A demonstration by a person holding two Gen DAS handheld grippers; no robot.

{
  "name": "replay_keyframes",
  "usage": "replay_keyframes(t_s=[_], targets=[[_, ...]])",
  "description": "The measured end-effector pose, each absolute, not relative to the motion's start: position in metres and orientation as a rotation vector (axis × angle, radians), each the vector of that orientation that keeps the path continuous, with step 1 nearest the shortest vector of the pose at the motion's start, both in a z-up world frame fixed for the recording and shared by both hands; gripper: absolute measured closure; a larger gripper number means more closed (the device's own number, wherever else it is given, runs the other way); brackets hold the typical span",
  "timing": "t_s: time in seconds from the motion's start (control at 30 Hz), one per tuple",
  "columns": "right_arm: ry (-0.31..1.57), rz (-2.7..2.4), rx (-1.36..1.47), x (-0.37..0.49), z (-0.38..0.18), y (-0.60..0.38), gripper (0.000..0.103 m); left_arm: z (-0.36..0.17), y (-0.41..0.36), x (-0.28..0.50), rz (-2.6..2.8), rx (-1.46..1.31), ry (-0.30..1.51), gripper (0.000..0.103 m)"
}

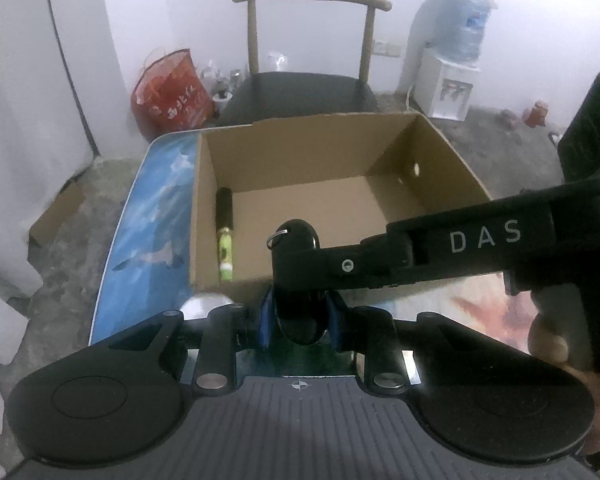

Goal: Organize rigid objects
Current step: 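Carry the black oval case into the cardboard box and open the right gripper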

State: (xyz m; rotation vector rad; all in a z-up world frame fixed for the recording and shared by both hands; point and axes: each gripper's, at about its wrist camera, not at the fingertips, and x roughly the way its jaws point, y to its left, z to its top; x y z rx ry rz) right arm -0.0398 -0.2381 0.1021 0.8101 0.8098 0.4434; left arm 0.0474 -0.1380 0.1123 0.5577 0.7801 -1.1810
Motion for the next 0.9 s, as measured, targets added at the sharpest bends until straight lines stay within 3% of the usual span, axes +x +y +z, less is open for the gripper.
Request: replay_keyframes(t_s=[0.5,0.9], targets=[[0.966,0.406,0.864,0.068,0.065,-0.272,0.086,0.088,-0.205,0.088,-1.086,0.593,0.923,0.077],[1.123,0.324,0.888,0.088,0.023,-0.28,0.085,0.083,-0.213,0.084,-1.047,0.643,0.92,0.073]])
